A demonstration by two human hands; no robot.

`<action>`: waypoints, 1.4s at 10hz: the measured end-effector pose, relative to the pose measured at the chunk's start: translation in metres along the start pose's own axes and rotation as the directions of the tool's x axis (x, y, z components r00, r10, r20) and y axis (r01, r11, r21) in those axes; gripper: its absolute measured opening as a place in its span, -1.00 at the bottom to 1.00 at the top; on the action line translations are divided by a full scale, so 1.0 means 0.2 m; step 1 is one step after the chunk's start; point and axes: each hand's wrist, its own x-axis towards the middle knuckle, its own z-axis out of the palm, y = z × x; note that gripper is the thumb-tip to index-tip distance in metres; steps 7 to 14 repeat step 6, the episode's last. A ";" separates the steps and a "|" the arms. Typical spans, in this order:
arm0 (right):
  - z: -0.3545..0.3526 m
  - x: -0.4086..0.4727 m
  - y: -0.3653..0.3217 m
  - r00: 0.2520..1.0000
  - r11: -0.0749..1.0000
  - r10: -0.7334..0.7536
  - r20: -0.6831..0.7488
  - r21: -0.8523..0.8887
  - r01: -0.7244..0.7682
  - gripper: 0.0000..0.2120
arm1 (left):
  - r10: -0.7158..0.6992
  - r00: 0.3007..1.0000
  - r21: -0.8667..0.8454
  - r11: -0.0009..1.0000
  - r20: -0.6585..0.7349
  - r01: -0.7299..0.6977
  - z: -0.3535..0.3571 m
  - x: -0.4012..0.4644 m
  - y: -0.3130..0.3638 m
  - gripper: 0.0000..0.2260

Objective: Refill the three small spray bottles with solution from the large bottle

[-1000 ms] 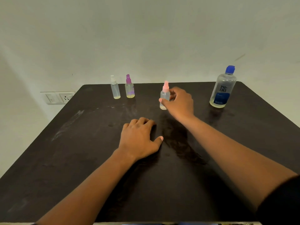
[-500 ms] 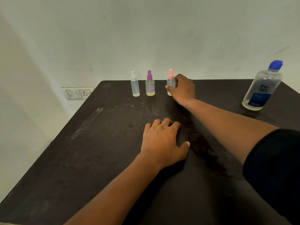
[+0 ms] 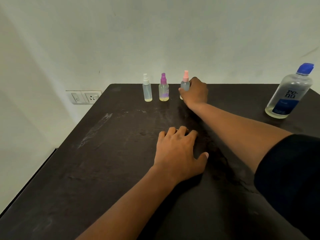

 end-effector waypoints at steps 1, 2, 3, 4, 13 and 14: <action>0.01 -0.02 -0.01 1.000 1.000 0.014 -0.014 -0.016 -0.014 -0.56 | 0.001 1.000 0.004 1.000 -0.004 -0.001 0.00 0.00 0.00 -0.36; 0.01 -0.03 -0.01 0.999 0.999 0.028 -0.018 -0.025 -0.028 -0.54 | 0.000 1.000 -0.005 1.000 0.005 0.000 0.00 0.00 0.01 -0.36; -0.01 -0.04 -0.01 0.999 0.998 0.035 -0.022 -0.047 -0.036 -0.51 | -0.004 1.000 -0.003 1.000 -0.003 0.004 0.00 -0.01 0.01 -0.37; 0.00 -0.04 0.00 0.999 0.997 0.031 -0.027 -0.065 -0.033 -0.50 | -0.013 1.000 -0.016 1.000 0.009 0.013 -0.01 0.00 0.01 -0.37; -0.04 -0.08 -0.01 0.999 0.998 0.034 0.014 -0.058 -0.033 -0.40 | -0.010 1.000 0.007 1.000 0.024 0.009 -0.02 0.00 0.02 -0.36; -0.04 -0.08 -0.01 0.999 0.998 0.034 0.014 -0.058 -0.033 -0.40 | -0.010 1.000 0.007 1.000 0.024 0.009 -0.02 0.00 0.02 -0.36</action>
